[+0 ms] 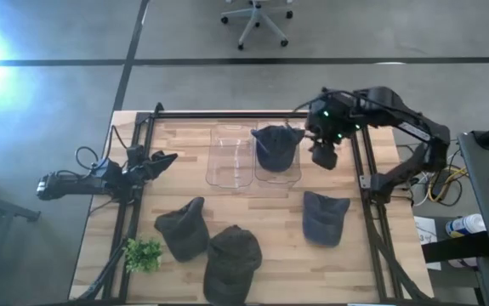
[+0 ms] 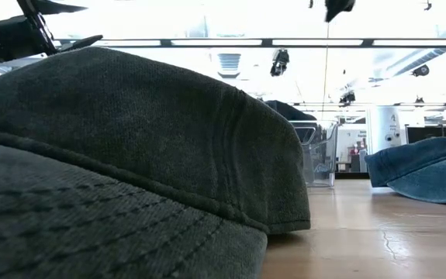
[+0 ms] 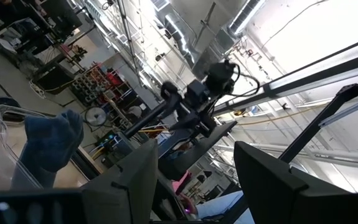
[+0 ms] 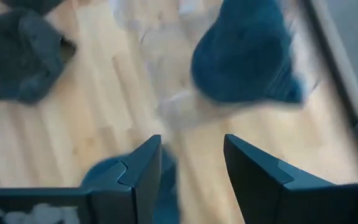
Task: Pick & Place hat
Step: Put the blue cap into the right transparent bin
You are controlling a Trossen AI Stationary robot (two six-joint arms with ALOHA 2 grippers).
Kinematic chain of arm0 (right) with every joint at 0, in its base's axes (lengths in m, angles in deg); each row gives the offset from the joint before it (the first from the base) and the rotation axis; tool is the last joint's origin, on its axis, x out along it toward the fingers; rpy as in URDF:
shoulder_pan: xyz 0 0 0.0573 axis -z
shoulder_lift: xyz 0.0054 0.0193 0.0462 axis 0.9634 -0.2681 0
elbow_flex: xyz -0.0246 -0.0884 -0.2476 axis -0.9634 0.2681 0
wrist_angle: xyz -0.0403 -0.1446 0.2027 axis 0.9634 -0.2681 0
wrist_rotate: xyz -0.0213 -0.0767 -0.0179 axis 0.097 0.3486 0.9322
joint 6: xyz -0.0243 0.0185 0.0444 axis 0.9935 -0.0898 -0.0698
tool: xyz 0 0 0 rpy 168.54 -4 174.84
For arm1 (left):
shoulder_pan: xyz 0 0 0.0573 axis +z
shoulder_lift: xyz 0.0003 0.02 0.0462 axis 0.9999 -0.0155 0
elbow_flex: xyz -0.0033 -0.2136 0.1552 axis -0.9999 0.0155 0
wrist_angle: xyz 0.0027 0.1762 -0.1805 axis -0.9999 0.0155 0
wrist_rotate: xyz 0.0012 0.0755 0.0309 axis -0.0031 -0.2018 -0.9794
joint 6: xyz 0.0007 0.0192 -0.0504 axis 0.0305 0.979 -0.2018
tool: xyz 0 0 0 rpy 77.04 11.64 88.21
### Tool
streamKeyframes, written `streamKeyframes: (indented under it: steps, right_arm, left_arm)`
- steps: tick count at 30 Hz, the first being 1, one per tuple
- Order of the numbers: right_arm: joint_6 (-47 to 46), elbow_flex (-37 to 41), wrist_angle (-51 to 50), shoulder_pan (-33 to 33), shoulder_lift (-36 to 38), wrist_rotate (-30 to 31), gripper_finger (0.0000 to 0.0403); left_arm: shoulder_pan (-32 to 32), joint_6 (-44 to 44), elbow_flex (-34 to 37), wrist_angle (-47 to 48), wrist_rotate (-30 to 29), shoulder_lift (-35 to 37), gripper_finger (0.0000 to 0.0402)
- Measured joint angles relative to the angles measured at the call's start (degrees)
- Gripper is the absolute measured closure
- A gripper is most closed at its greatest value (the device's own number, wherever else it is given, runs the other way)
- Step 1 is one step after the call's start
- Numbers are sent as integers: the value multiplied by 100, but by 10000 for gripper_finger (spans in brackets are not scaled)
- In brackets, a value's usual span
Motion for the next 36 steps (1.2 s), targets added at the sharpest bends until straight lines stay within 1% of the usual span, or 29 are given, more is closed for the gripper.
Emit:
streamKeyframes:
  steps: [3,8,11,13,21,25,30,36]
  right_arm:
    - [-639,596,-37,-461,385,-45,240]
    - [-1507,1710,38,-1350,712,-47,246]
    - [-1811,2334,154,-1777,873,-49,248]
    - [-1956,2723,274,-1946,915,-35,248]
    - [-2026,4189,1080,-2051,819,21,248]
    - [-1957,4794,1257,-2041,711,79,248]
    - [-1966,5383,1386,-2038,692,117,248]
    - [-2050,5899,2228,-2033,846,-218,248]
  left_arm:
    - [0,1,0,0,-1,0,197]
    - [0,3,0,0,0,0,197]
    - [0,3,0,-2,-2,0,197]
    - [0,3,0,-1,-1,0,197]
    - [0,-27,0,-2,-2,0,197]
    - [0,-84,0,-2,-2,0,197]
    - [0,-84,0,-2,-2,0,197]
    - [0,-84,0,-2,-2,0,197]
